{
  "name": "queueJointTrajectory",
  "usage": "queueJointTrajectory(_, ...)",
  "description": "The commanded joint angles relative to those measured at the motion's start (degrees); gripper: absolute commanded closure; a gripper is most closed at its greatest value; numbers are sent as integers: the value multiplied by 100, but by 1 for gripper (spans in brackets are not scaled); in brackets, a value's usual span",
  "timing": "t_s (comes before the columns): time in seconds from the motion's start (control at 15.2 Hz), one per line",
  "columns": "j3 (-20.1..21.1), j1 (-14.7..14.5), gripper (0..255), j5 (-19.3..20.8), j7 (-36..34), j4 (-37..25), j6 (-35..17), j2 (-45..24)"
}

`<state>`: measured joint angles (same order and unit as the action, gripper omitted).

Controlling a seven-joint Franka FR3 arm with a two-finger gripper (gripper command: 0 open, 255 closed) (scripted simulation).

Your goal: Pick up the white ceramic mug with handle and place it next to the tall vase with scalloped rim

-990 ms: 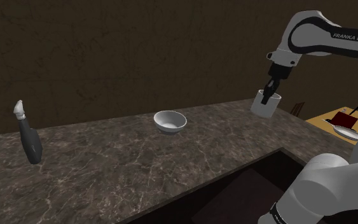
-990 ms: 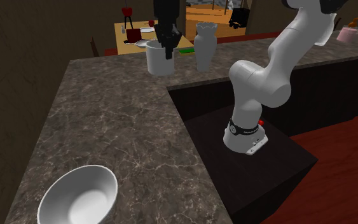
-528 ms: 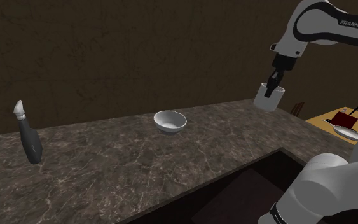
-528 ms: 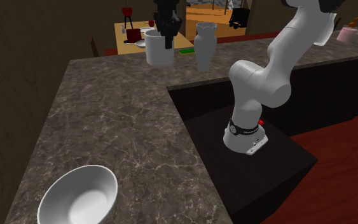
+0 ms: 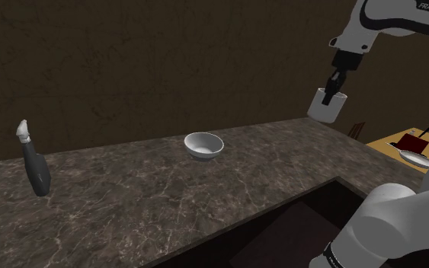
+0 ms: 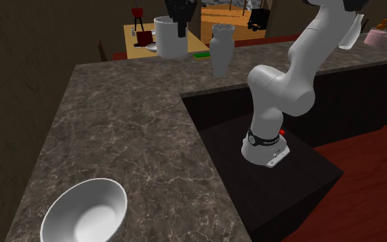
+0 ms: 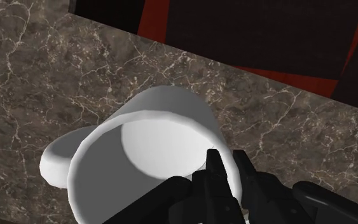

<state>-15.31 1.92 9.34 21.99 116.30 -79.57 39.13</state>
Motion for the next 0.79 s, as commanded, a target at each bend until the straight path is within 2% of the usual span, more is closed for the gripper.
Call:
queueJointTrajectory(0.0,9,-13,255,-18,9,-205,126,-79)
queueJointTrajectory(0.4,23,-46,255,-62,47,-819,511,-311)
queueJointTrajectory(0.73,-476,103,255,306,700,-802,657,-51)
